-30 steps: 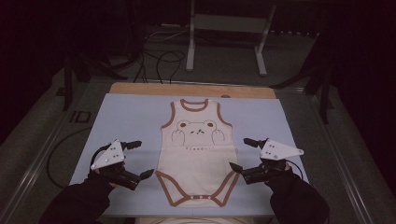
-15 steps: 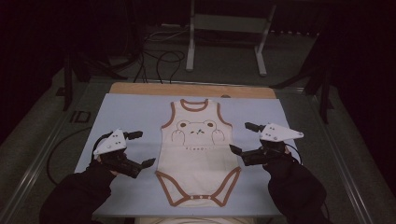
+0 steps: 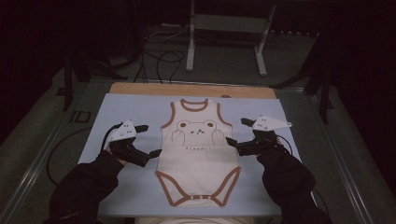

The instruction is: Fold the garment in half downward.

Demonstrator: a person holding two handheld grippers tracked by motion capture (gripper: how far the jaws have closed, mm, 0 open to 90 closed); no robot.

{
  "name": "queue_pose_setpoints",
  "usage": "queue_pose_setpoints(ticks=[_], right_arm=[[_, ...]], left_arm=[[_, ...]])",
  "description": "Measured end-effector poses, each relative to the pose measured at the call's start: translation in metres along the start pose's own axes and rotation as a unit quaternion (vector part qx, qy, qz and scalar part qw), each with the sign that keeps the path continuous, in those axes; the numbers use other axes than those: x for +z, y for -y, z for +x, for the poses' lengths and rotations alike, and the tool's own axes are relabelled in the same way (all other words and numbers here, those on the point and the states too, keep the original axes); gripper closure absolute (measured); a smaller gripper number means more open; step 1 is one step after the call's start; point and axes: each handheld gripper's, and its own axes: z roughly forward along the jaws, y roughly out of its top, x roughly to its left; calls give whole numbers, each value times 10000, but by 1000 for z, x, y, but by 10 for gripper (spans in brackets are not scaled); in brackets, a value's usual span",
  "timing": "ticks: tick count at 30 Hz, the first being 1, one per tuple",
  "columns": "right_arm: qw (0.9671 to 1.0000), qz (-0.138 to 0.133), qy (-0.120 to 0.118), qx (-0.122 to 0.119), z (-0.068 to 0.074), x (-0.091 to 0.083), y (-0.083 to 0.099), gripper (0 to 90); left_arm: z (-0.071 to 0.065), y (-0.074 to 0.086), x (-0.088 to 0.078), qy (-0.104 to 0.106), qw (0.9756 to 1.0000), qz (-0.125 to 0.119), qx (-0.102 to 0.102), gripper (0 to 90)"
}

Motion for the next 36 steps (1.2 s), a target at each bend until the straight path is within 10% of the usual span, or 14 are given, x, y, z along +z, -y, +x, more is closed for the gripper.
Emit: queue_pose_setpoints(ticks=[20, 36], right_arm=[[9978, 530, 129, 385, -30, 37, 39, 94], [9917, 1009, 132, 786, -42, 58, 68, 93]], left_arm=[[24, 12, 45, -165, 9977, 534, -373, 0], [34, 28, 77, -316, 9894, 1221, -713, 0]])
